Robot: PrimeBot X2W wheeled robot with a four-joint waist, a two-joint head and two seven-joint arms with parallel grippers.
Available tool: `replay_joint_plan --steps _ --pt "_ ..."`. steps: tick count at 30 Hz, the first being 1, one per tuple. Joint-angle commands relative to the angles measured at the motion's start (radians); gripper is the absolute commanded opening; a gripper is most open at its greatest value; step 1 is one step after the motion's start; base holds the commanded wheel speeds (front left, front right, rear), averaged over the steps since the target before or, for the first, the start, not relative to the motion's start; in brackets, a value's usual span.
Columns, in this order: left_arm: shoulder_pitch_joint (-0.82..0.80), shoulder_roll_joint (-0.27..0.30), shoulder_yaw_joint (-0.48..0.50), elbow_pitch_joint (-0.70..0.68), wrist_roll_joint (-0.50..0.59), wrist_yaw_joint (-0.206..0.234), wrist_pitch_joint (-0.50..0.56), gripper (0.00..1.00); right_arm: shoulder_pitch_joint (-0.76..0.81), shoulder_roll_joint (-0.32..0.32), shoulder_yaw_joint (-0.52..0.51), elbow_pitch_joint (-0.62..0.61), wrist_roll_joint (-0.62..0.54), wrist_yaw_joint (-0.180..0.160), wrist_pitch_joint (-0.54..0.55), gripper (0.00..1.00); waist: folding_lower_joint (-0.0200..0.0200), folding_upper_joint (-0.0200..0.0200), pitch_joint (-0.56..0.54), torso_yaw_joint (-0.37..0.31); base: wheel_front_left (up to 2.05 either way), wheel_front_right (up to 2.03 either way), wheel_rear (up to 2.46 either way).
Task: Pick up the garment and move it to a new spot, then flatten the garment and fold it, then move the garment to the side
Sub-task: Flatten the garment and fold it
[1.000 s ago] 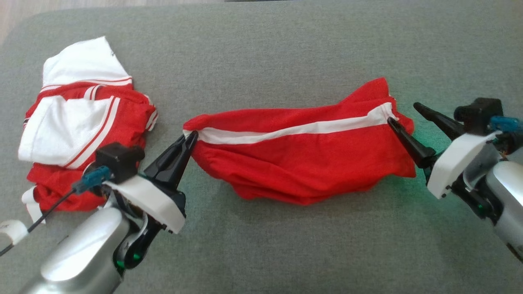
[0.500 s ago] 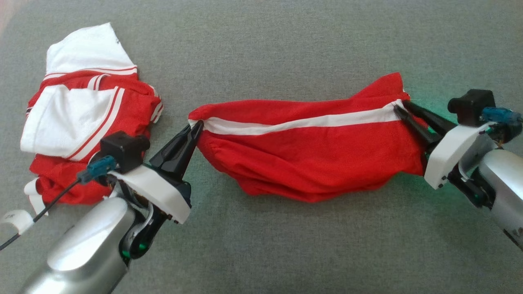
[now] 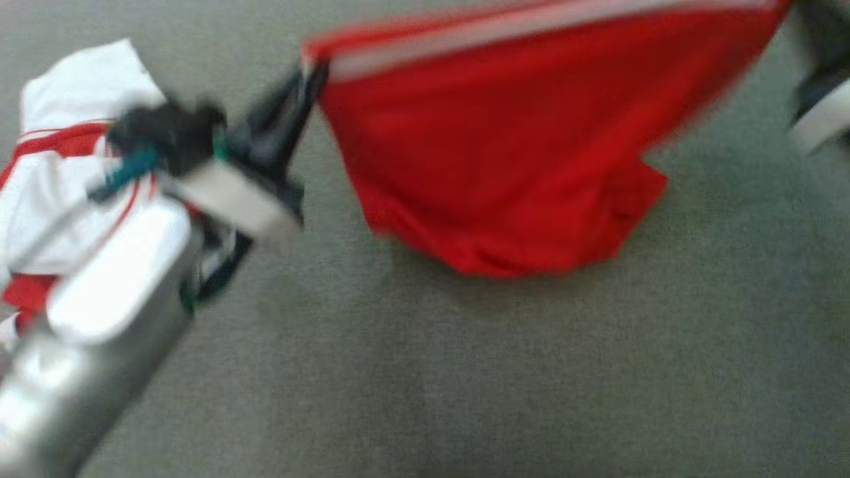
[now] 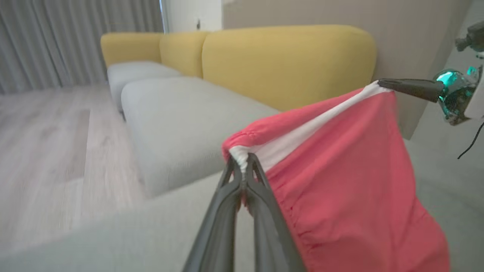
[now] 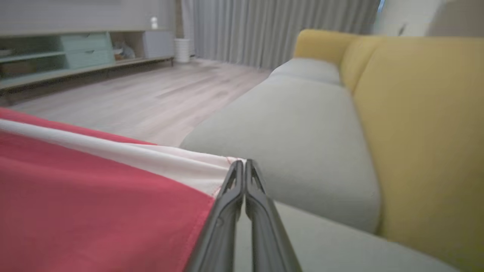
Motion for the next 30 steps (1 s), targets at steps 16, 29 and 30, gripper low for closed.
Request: replay_joint_plan --steps 16,29,30 --pt "-0.649 -0.176 0.064 0.303 0.249 -0.029 -0.166 0.00 -0.201 0.022 -0.715 -0.180 -0.453 -0.001 -0.015 0.00 0.0000 0.0000 0.131 -0.166 0.00 0.00 0.00" --pt "-0.099 -0.162 -0.033 0.210 0.379 -0.007 -0.175 0.00 0.446 0.126 -0.710 -0.316 -0.358 -0.001 -0.015 0.00 0.0000 0.0000 0.078 -0.176 0.00 0.00 0.00" --pt "-0.044 -0.156 -0.039 0.200 0.384 -0.003 -0.175 0.00 0.495 0.131 -0.715 -0.324 -0.355 -0.001 -0.015 0.00 0.0000 0.0000 0.064 -0.176 0.00 0.00 0.00"
